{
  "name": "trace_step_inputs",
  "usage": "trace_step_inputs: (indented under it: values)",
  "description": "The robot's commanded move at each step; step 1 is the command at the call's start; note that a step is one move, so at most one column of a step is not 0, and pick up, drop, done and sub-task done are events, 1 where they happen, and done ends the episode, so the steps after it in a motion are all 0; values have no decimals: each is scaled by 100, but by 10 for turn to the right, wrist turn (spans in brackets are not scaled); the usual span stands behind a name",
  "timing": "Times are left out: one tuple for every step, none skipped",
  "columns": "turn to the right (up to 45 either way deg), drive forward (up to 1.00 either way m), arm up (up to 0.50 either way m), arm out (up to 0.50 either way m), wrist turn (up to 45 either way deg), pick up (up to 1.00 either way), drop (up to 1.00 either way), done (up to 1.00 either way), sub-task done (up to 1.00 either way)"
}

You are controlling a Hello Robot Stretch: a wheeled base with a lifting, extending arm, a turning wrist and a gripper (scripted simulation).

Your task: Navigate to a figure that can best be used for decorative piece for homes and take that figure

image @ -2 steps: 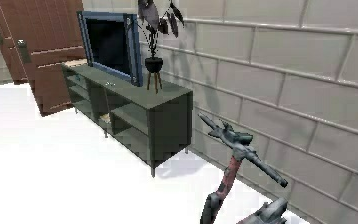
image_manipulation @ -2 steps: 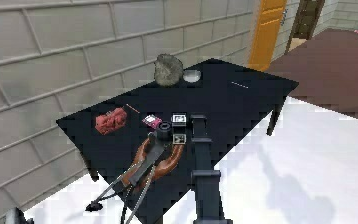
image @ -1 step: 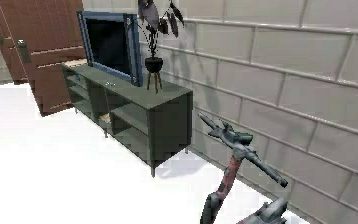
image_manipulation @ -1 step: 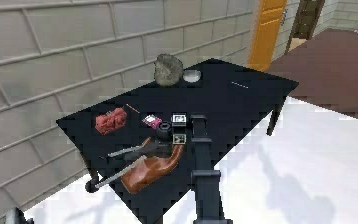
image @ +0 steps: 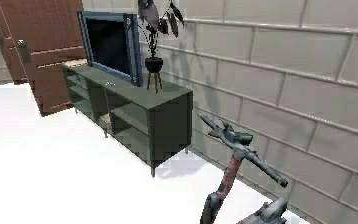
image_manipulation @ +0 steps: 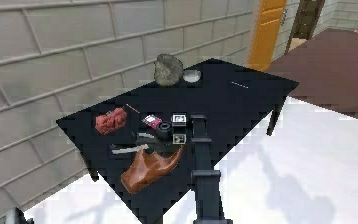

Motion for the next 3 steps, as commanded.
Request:
trace_step_inputs:
  values:
    - [0, 0, -30, 0, 0, 0, 0, 0, 0]
    - [0, 0, 0, 0, 0, 100, 0, 0, 0]
    - [0, 0, 10, 0, 0, 0, 0, 0, 0]
